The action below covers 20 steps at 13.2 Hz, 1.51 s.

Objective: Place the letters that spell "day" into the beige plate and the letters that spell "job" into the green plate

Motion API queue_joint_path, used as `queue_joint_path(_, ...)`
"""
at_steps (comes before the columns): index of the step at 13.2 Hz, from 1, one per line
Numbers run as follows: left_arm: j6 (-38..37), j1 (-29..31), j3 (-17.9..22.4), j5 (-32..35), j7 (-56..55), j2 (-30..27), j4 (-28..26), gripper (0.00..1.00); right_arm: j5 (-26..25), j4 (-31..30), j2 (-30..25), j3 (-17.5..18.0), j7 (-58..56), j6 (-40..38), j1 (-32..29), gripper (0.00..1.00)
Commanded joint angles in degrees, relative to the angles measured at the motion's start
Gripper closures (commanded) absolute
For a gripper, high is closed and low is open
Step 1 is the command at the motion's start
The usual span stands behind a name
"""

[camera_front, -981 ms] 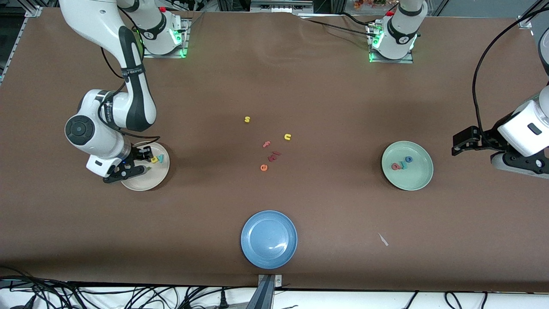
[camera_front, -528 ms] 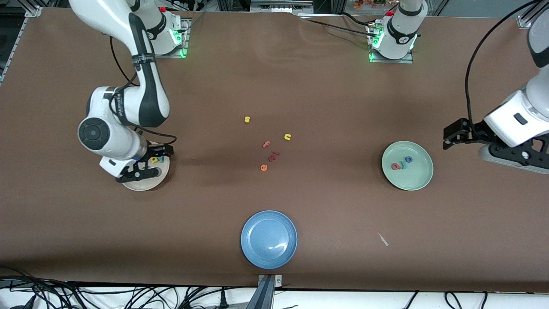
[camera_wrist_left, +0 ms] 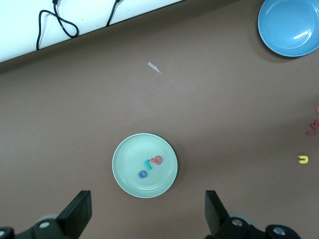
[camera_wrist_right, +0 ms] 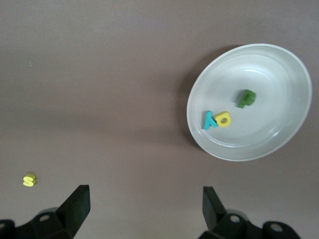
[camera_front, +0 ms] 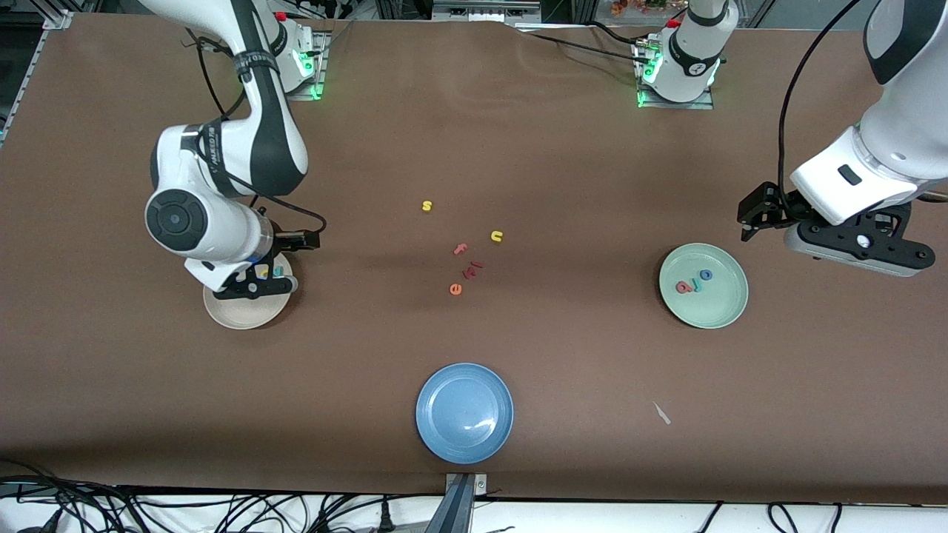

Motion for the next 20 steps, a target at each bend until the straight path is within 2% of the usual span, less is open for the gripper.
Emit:
queue_joint_path(1, -0.7, -1.8, 1.7, -0.6, 1.0, -1.0, -0.6, 0.0, -6.8, -1.0, -7.2, 10.0, 3.9, -2.6, -7.9, 0.0)
queue_joint_path(3, -2.2, -1.2, 1.3, -1.0, 0.9, -0.5, -0.1, 0.0, -11.4, -1.3, -10.3, 17.4, 5.0, -4.8, -14.0, 0.0)
queue_joint_path(6, -3.6, -1.0, 1.2, -1.0, 1.0, 0.9, 2.3, 0.0, -13.9, -2.0, -15.3, 27.5, 4.7, -6.6, -25.2, 0.0)
queue_joint_path(7, -3.6, -1.1, 1.3, -0.9, 0.9, 0.9, 2.3, 0.0, -14.8, -2.8, -17.4, 30.5, 4.4, -7.0, -28.7, 0.0)
queue_joint_path(8, -3.6, -1.6, 1.6, -0.7, 0.9, 0.9, 2.3, 0.0, -15.0, -3.4, -19.2, 32.0, 4.2, -7.3, -31.1, 0.0)
queue_joint_path(13, -3.5, -1.7, 1.6, -0.9, 0.9, 0.9, 2.2, 0.0, -17.3, -2.5, -24.3, 32.5, 1.3, -13.9, -36.9, 0.0)
queue_joint_path(17, -3.6, -1.5, 1.4, -0.8, 0.8, 0.8, 2.2, 0.0, -16.6, -0.1, -24.9, 32.0, -2.2, -15.8, -39.6, 0.0)
queue_joint_path(20, -3.6, -1.2, 1.4, -0.7, 0.9, 0.9, 2.2, 0.0, -16.3, 0.8, -24.9, 30.4, -2.7, -15.7, -40.5, 0.0)
